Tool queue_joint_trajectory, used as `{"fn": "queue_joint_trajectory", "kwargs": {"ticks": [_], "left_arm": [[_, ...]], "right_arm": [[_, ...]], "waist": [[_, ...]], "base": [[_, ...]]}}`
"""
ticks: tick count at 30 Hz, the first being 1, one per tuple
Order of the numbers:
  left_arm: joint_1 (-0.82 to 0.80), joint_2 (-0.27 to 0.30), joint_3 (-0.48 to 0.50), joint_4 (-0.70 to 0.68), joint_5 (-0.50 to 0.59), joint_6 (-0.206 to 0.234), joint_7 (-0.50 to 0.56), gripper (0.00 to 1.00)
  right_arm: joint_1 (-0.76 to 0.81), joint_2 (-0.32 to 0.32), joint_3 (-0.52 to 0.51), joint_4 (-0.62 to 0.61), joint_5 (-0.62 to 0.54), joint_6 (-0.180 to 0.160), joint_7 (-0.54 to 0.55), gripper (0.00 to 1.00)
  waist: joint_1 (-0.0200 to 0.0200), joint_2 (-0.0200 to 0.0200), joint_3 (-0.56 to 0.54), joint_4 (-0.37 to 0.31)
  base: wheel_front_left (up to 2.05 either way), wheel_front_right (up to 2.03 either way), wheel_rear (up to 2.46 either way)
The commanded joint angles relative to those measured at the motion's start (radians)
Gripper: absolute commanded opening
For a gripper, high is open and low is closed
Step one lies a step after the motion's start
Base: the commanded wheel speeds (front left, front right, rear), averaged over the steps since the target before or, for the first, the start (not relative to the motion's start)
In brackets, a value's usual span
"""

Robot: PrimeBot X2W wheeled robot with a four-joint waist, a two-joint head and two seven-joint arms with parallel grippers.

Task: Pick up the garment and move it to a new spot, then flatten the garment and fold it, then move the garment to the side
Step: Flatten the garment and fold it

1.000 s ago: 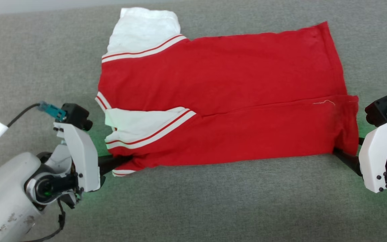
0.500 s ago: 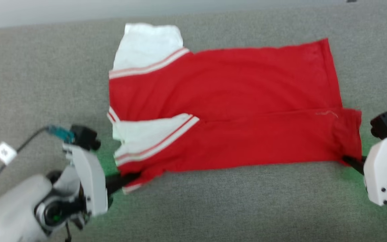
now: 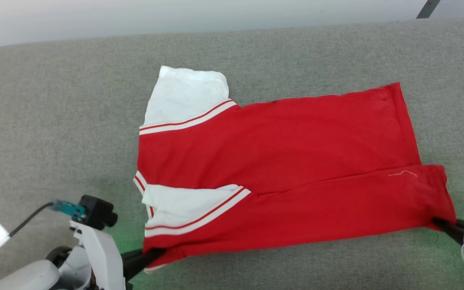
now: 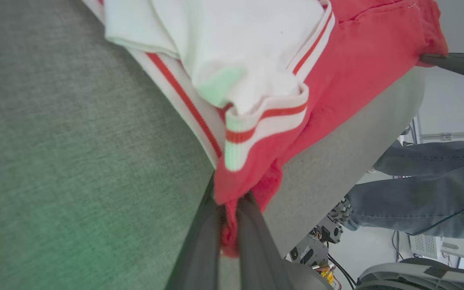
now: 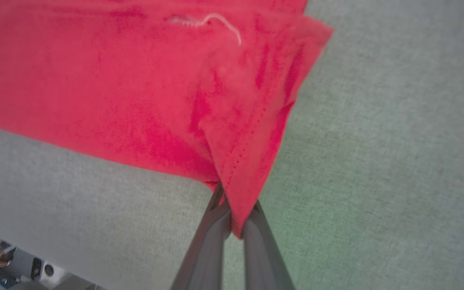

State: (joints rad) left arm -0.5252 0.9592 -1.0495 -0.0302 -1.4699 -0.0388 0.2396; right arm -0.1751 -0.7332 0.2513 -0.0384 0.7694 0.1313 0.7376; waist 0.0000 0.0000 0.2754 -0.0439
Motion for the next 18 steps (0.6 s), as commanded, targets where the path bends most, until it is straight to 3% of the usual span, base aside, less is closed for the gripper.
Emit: {"fn": "queue_joint_trajectory", "kwargs": {"ticks": [1,2,6,13,18], "left_arm": [[0.013,0.009,0.010,-0.012,0.016,0.014,-0.024,0.67],[0.019,0.012,0.015,-0.017,0.016,0.022,-0.038,1.00],[0.034,0.040,0.057,-0.053,0.020,0.054,-0.129,1.00],[0.039,0.083,0.165,-0.059,0.090,0.113,-0.374,1.00],[-0.102,0.014,0.239,0.056,0.197,0.101,-0.469,1.00]], "right_arm": [[0.017,0.021,-0.036,-0.006,-0.020,-0.001,-0.014,1.00],[0.025,0.032,-0.052,-0.012,-0.026,-0.001,-0.020,1.00],[0.011,0.101,-0.136,-0.037,-0.075,-0.001,-0.086,1.00],[-0.057,0.258,-0.228,-0.044,-0.204,-0.001,-0.312,1.00],[-0.163,0.384,-0.265,-0.007,-0.276,-0.001,-0.543,1.00]], "waist": [[0.0000,0.0000,0.001,0.002],[0.0000,0.0000,0.001,0.002],[0.0000,0.0000,0.004,0.001],[0.0000,0.0000,0.028,-0.010],[0.0000,0.0000,0.071,-0.040]], "base": [[0.00,0.00,0.00],[0.00,0.00,0.00],[0.00,0.00,0.00],[0.00,0.00,0.00],[0.00,0.00,0.00]]}}
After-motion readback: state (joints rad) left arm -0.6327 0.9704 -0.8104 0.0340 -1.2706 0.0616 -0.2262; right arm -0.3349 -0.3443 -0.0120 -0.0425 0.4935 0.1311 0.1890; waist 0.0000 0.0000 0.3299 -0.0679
